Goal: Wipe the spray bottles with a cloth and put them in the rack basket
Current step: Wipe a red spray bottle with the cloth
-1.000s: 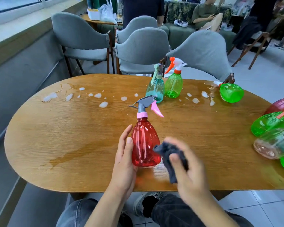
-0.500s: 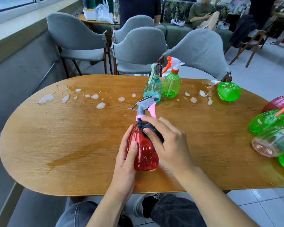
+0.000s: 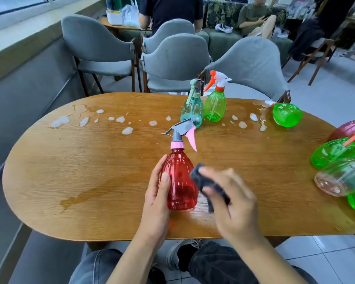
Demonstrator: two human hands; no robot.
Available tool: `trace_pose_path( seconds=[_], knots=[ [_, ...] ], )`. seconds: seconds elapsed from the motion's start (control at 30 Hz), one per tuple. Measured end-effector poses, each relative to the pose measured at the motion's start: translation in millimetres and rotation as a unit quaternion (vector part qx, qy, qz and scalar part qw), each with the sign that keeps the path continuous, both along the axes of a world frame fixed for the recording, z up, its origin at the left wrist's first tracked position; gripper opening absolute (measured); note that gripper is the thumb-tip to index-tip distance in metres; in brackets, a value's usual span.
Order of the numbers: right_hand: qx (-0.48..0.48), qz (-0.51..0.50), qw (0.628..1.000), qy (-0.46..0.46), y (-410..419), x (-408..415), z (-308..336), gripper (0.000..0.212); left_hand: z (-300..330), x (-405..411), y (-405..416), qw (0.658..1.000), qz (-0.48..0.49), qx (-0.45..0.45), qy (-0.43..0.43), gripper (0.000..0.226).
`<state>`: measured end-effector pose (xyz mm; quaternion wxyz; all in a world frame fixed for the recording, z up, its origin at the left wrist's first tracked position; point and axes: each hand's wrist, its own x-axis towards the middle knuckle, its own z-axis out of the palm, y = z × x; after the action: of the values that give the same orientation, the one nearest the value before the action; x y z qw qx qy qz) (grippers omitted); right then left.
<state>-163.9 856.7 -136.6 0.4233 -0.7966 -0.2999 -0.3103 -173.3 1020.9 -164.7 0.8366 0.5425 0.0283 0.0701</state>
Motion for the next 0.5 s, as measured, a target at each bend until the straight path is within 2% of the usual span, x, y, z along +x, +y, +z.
trace_pose_path(
  seconds=[0.07,0.2,0.43,0.5],
  knots=[
    [0.024,-0.045,0.999,-0.003,6,20,21,0.033,-2,1,-1,1.0,-0.003,-0.001,0.001,0.052],
    [-0.034,-0.059,0.997,0.042,28,47,21,0.038,-4,2,0,1.0,-0.001,0.012,0.005,0.052],
    [-0.097,0.016,0.995,0.027,17,-8,-31,0.029,0,2,1,1.0,0.007,0.012,0.001,0.047],
    [-0.102,0.041,0.993,0.053,9,-22,-39,0.029,1,1,-1,1.0,-0.004,0.008,0.004,0.046]
  ],
)
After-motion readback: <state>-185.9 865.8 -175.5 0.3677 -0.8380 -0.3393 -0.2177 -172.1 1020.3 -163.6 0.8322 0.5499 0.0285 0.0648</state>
